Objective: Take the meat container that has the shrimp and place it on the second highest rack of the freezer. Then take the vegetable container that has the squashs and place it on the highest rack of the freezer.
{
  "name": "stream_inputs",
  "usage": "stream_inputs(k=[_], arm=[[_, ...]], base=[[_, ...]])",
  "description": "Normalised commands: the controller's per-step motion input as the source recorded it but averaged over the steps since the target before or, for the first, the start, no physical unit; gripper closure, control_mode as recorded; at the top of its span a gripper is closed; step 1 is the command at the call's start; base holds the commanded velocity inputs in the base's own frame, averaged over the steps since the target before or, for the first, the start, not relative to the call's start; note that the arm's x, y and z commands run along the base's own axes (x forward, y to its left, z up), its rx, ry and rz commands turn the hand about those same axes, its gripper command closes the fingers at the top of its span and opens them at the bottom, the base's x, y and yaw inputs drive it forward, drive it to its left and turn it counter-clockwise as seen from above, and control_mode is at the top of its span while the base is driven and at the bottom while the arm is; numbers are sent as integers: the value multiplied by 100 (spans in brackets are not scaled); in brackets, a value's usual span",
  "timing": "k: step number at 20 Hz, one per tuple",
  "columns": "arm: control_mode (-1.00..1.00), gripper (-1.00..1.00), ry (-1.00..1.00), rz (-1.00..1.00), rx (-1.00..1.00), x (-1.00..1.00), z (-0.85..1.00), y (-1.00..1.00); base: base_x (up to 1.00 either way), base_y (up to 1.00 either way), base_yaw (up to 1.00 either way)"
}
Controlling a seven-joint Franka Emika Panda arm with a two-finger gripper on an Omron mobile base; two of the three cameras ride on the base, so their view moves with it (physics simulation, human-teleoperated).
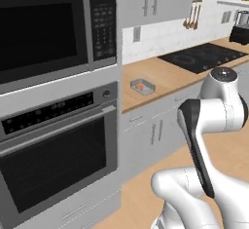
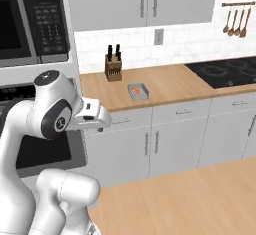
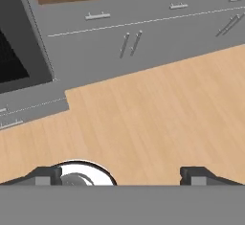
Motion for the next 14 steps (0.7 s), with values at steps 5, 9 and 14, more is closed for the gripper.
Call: stream_inputs(k=[5,9,14], arm=[[100,-100,0,0,0,0,0,0],[100,-100,0,0,0,0,0,0],[100,-100,0,0,0,0,0,0]], base=[[49,-89,19],[41,-64,51],[40,-46,62]])
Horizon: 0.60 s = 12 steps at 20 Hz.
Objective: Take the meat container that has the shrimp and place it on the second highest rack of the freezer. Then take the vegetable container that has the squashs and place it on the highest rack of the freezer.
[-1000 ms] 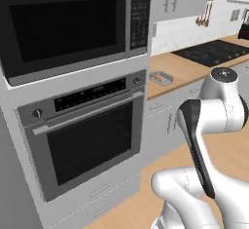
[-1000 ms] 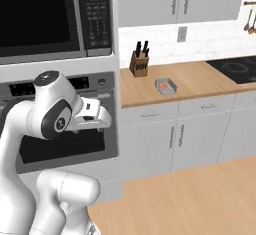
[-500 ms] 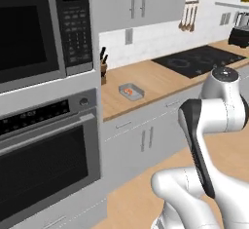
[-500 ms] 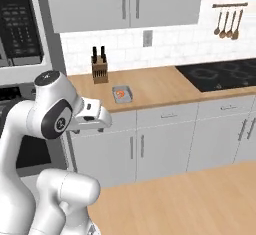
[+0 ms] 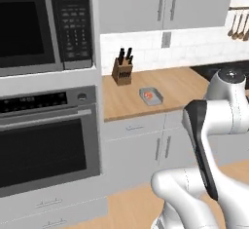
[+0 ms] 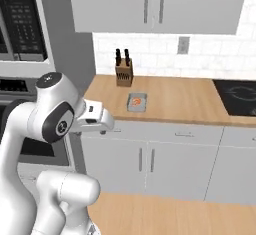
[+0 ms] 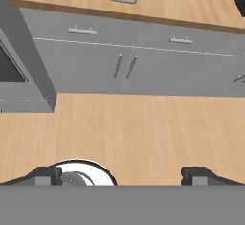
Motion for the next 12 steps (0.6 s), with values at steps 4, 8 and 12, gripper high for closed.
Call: stream_inputs(k=[4,8,12], arm=[[100,-100,0,0,0,0,0,0],[100,-100,0,0,0,0,0,0],[100,-100,0,0,0,0,0,0]], base=[[33,-65,57],[13,-89,40],[18,-67,14]])
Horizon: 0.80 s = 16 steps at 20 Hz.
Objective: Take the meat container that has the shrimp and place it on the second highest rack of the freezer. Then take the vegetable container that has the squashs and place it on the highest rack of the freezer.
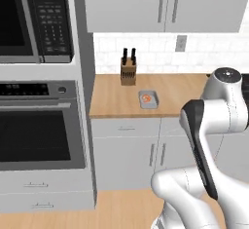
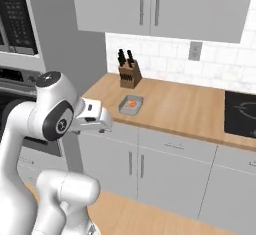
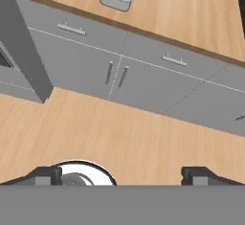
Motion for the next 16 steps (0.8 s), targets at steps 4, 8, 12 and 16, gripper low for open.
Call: stream_inputs(k=[4,8,12,16], arm=[[100,-100,0,0,0,0,0,0],[100,-100,0,0,0,0,0,0],[100,-100,0,0,0,0,0,0],[-100,-100,0,1,15,-28,0,5]], base=[[70,-17,1],[86,0,2],[5,0,2],[-12,0,0]])
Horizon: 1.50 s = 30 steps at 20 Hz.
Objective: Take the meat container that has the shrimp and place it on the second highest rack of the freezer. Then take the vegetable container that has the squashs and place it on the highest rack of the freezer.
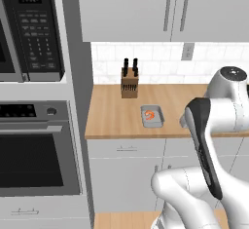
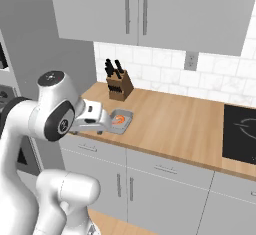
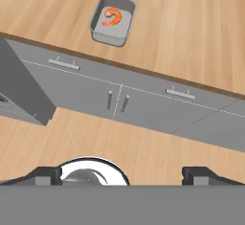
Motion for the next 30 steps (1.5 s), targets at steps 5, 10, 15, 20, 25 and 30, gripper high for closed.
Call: stream_inputs(k=[5,10,15,20,25,30], arm=[[-100,-100,15,-30,20,41,-11,3],[-100,-100,5,-90,17,0,-22,7],[-100,-100,5,-85,18,3,-10,19],[-100,-100,5,-62,32,33,-2,37],[-100,-100,1,-39,14,70,-7,14],[-100,-100,3,-19,0,29,-21,0]], base=[[0,0,0],[0,0,0],[0,0,0],[0,0,0],[0,0,0],[0,0,0]])
